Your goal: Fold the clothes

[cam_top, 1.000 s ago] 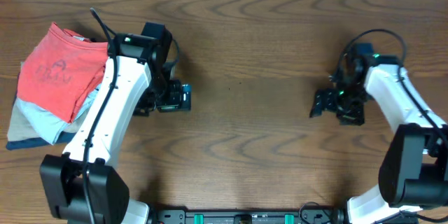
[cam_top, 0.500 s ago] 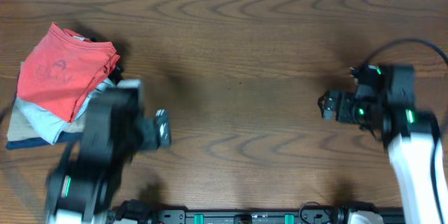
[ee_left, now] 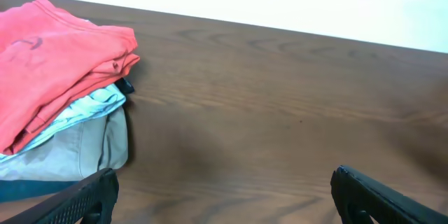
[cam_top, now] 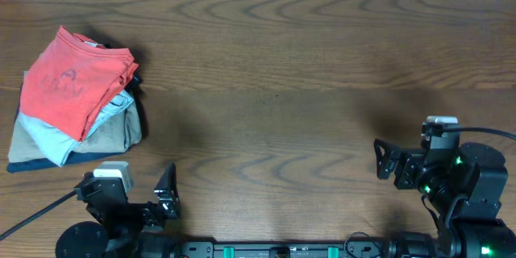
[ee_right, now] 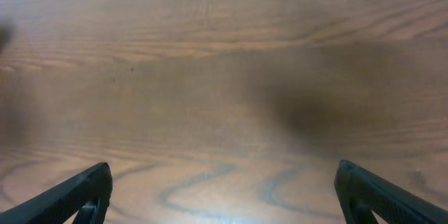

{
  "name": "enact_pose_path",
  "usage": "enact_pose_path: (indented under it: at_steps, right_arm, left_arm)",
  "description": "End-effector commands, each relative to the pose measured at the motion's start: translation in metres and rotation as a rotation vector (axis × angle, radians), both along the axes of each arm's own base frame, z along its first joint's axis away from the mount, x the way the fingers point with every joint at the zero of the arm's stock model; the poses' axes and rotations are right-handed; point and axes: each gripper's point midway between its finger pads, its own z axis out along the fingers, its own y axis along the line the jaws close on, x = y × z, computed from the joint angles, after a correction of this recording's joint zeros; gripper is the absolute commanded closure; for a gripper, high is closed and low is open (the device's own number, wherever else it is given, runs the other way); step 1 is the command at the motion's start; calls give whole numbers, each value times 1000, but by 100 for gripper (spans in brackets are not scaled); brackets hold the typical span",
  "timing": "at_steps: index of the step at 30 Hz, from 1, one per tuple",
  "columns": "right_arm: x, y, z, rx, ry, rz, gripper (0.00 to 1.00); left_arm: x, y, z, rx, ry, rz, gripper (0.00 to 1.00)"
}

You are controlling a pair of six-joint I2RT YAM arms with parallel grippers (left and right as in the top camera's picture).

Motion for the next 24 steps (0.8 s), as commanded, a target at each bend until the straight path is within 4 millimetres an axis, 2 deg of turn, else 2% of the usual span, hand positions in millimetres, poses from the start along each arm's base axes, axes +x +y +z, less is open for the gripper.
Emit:
enact_pose_path:
  at_steps: [1, 8, 17, 21, 24]
  right_arm:
    - [-4, 1, -7, 0, 26, 8, 1]
    - [-9, 1, -12, 2, 56, 8, 1]
    - [-11, 2, -14, 3, 64, 11, 1]
    - [-14, -2, -4, -36, -2, -2, 1]
    - [-8, -3, 8, -99, -133, 29, 1]
  left_arm:
    - [-1, 3, -5, 15, 17, 13, 2]
    - [-5, 4, -14, 24, 57, 13, 2]
    - [-6, 4, -15, 24, 57, 13, 2]
    - [-6, 4, -15, 24, 57, 13, 2]
    - [-6, 4, -15, 24, 58, 13, 2]
